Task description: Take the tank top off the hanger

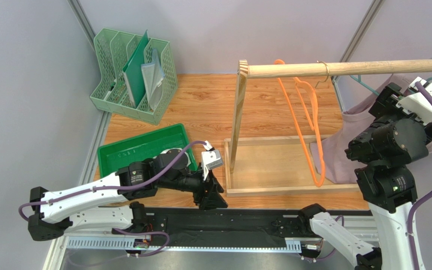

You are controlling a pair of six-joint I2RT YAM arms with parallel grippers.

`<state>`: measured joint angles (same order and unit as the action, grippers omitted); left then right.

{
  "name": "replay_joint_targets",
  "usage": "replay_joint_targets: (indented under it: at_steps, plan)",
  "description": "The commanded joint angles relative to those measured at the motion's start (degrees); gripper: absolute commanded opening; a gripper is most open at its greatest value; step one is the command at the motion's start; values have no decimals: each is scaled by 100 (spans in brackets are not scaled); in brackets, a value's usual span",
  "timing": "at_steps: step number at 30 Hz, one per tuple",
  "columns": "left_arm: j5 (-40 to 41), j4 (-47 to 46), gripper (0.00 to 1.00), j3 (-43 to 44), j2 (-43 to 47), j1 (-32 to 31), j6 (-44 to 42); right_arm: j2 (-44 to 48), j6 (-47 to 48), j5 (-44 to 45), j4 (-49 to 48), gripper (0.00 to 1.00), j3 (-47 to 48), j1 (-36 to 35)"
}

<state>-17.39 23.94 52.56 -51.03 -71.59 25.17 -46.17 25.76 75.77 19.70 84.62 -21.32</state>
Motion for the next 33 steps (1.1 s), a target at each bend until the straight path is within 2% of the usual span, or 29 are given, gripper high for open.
replay_joint_targets:
  at_steps: [1, 5, 6, 9, 13, 17, 22, 26, 33]
  plan:
    - [-186, 40, 66, 317, -179, -13, 269, -76, -1897, -316, 912, 79, 275, 110]
    - [-195, -30, 66, 343, -381, -21, 480, -67, -2898, -754, 1342, 78, 222, 417]
    - [-212, -48, 66, 387, -504, -21, 515, -67, -3580, -800, 1709, 78, 291, 488]
    - [-265, -39, 66, 501, -767, -13, 559, 3, -4612, -1063, 2247, 78, 222, 944]
    - [-265, -56, 66, 580, -988, -21, 665, 398, -6113, -1643, 2345, 78, -531, 1551]
    - [-256, -127, 66, 607, -1155, -21, 788, 793, -6836, -2188, 2310, 78, -946, 2305]
    - [-335, -162, 66, 686, -1506, -21, 875, 1154, -7234, -2400, 1784, 75, -1369, 2615]
    - [-362, 65, 65, 870, -1726, -13, 876, 1233, -7427, -2031, 1572, 76, -1360, 2659]
    - [156, 444, 64, 862, -1244, -21, 972, 979, -7348, -1873, 1220, 76, -1009, 2791]
